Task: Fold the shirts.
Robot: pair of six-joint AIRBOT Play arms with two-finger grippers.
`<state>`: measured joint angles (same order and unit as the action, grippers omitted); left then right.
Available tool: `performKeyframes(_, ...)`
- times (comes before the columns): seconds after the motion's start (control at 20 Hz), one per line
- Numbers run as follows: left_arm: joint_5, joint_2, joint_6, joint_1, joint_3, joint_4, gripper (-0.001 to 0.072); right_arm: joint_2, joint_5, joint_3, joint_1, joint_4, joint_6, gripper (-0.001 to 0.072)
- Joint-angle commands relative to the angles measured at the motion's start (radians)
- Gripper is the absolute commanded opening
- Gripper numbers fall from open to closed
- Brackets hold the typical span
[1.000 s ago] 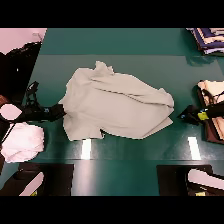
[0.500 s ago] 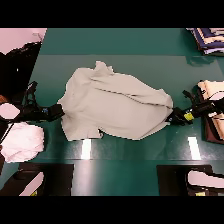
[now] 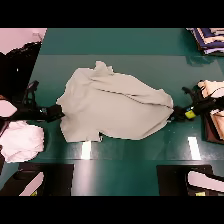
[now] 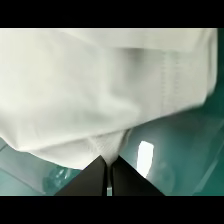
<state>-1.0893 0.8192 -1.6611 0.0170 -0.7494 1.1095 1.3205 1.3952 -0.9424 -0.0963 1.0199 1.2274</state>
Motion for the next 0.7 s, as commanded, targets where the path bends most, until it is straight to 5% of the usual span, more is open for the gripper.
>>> performKeyframes(0.0,-0.055,-0.001,0.021,0.0,-0.221,-0.002,0.0025,-0.13,-0.015,-0.186,0.001,-0.007,0.011,0.0019)
performKeyframes(0.35,-0.053,-0.001,0.057,0.0,-0.972,0.03,0.0026,-0.319,-0.211,-0.806,-0.003,0.004,0.014,0.0019)
performKeyframes(0.65,-0.024,-0.002,0.034,0.0,-1.427,0.042,0.0025,-0.435,-0.183,-1.056,-0.2,0.004,0.019,0.0018)
